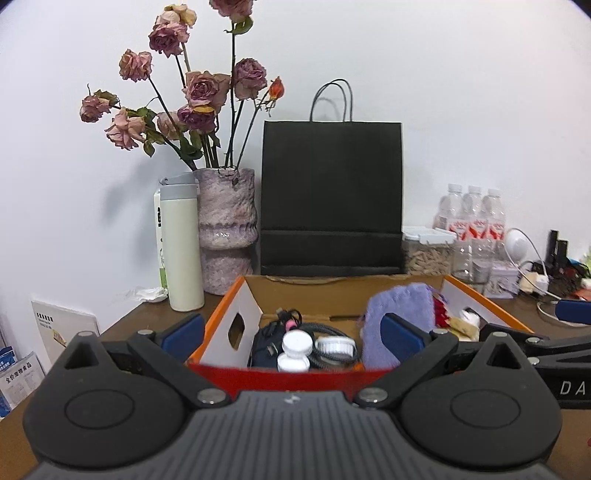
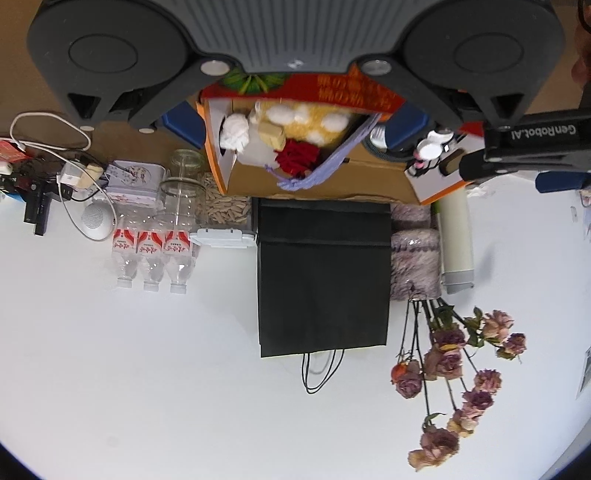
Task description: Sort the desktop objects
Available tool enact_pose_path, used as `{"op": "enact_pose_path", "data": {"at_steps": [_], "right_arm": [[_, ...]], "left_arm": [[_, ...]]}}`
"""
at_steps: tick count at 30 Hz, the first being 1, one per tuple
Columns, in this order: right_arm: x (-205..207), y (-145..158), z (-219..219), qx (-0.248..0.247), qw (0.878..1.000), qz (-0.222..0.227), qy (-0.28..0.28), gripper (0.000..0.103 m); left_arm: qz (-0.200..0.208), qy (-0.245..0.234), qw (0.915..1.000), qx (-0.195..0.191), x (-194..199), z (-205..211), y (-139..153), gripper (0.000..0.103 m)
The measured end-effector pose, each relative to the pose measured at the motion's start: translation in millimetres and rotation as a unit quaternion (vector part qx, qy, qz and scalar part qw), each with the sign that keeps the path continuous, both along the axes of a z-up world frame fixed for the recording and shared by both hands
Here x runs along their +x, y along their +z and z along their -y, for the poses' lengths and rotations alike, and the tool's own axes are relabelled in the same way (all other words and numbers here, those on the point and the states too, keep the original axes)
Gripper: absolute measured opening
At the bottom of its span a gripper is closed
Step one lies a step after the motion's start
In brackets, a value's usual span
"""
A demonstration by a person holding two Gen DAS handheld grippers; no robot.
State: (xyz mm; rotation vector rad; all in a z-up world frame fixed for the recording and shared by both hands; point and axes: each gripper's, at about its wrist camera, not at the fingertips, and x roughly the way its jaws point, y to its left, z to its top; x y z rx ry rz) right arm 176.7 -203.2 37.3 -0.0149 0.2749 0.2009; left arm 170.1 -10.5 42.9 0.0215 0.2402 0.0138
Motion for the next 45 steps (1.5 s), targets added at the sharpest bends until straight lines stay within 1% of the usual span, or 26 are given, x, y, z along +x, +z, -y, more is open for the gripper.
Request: {"op": "enact_pose_path", "data": {"at_steps": [5,11,15,18,21,24,45], "right_arm": [[-21.9,-1.0,2.5,0.003,1.0,-0.013,-0.002,0.103],[-45.7,-4.5,4.7,0.011,1.0,-0.024,0.004,0.103],[-55.1,-8.8,5.5,0.011,0.999,-0.034,0.01,0.103],[-59.7,-14.5,3.3,0.004,0.999,-0.046,0.013,0.103],[-61.3,-19.8,1.4,0.003,0.998,-0.058,0.019,0.103],[-62.0,-21.7,0.4,0.003,0.998,-0.061,0.021,0.103],[-59.5,-23.9,0.6,0.004,0.997,-0.069,0.022,0.103]], "left_arm": [[-0.001,-0.016,0.9998,0.01,-23.1,4.4,-2.0,0.103],[-0.009,-0.026,0.9996,0.004,-43.4,4.3,-6.4,0.103],[-0.021,-0.029,0.9994,0.0,-52.0,2.5,-12.0,0.103],[-0.038,-0.027,0.9989,-0.001,-56.9,1.0,-19.1,0.103],[-0.051,-0.023,0.9984,0.003,-57.9,0.4,-23.3,0.103],[-0.055,-0.018,0.9983,0.009,-56.9,1.7,-23.9,0.103],[-0.06,-0.01,0.998,0.017,-56.9,2.2,-25.7,0.103]]}}
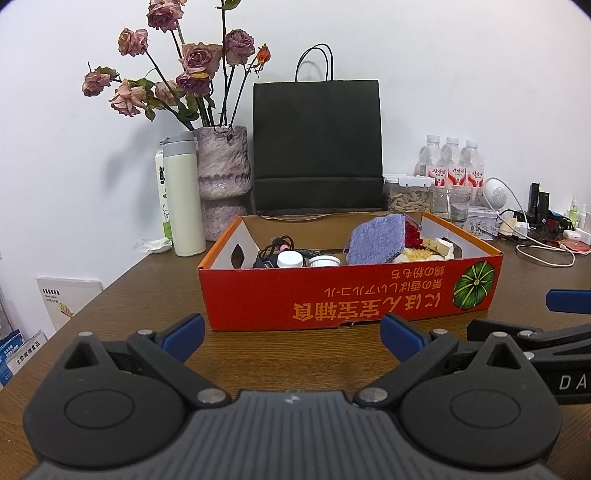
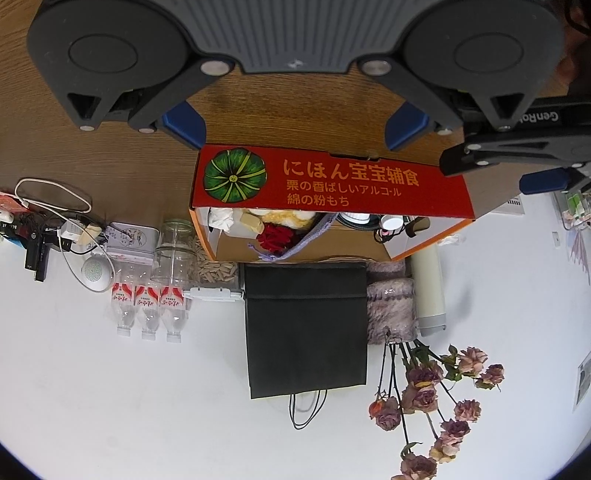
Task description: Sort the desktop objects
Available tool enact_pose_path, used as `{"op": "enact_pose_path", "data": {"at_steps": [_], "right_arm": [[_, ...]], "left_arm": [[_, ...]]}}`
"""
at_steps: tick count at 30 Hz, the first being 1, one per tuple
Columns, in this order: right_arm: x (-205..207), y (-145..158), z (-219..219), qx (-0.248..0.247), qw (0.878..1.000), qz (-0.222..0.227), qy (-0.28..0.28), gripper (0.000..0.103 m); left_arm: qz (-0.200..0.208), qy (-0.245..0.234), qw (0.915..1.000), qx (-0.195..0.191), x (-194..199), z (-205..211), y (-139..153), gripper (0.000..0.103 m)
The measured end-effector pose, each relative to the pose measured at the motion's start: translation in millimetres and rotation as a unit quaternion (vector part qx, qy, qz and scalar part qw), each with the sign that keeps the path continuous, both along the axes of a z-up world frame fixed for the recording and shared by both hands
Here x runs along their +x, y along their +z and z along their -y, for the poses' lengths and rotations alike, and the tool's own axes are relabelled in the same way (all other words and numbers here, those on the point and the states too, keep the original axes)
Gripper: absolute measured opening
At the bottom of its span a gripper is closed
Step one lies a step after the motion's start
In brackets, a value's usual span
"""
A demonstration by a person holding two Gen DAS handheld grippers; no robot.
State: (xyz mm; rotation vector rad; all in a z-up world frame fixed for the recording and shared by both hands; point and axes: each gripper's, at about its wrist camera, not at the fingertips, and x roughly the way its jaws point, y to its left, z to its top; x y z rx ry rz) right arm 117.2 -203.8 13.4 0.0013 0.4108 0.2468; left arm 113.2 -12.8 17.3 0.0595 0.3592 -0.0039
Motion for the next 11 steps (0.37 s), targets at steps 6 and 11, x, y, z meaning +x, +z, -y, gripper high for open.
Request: {"op": "enact_pose_path", "data": {"at_steps": [6,11], "right_arm": [[0.0,-0.9,1.1,-0.001,1.0,0.0,-0.001,0.103],[-0.2,-1.5,0.4,-0.004,1.0,0.0,-0.001,0.103]], "left_arm": [[0.001,0.001,1.0,0.002,0.2,0.3,0.5,0.103],[0.002,0.006,1.0,0.004,-0.7,0.7,-0.7,0.103]]}}
